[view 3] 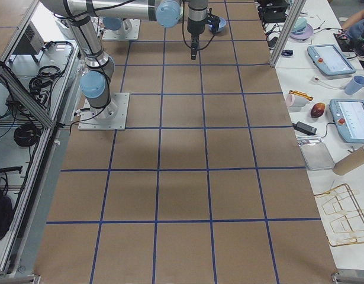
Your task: Stack green bowl on blue bowl
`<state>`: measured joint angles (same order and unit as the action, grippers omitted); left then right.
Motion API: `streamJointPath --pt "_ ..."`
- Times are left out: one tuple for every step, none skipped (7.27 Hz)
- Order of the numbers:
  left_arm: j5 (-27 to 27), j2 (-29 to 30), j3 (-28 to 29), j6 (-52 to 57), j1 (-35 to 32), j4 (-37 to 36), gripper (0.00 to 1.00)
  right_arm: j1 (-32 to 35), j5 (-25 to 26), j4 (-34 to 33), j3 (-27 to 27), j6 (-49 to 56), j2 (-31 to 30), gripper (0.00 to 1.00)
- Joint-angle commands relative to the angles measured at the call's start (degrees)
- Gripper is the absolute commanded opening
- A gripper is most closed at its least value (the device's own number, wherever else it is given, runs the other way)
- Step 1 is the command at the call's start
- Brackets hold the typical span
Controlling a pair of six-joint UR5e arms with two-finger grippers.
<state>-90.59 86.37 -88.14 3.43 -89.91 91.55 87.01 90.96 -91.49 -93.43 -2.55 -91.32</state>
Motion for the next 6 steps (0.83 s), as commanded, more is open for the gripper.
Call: streamJointPath --pt "0.1 -0.1 0.1 0.0 0.0 0.0 1.0 0.0 0.0 0.0 0.0 0.0 0.0 1.0" --pt "0.1 -0.1 0.1 0.0 0.0 0.0 1.0 0.0 -0.1 0.0 0.0 0.0 0.0 1.0" --pt "0.1 -0.1 0.3 0.0 0.0 0.1 1.0 0.0 0.0 0.0 0.0 0.0 0.0 1.0" --pt "0.0 -0.1 0.3 0.0 0.0 0.1 1.0 0.0 0.0 0.0 0.0 0.0 0.0 1.0" --pt "-0.1 -0.2 0.2 0.0 0.0 0.2 1.0 0.0 0.0 0.0 0.0 0.0 0.0 1.0" --pt "-0.1 -0.2 0.2 0.3 1.0 1.6 1.0 0.0 0.0 0.0 0.0 0.0 0.0 1.0"
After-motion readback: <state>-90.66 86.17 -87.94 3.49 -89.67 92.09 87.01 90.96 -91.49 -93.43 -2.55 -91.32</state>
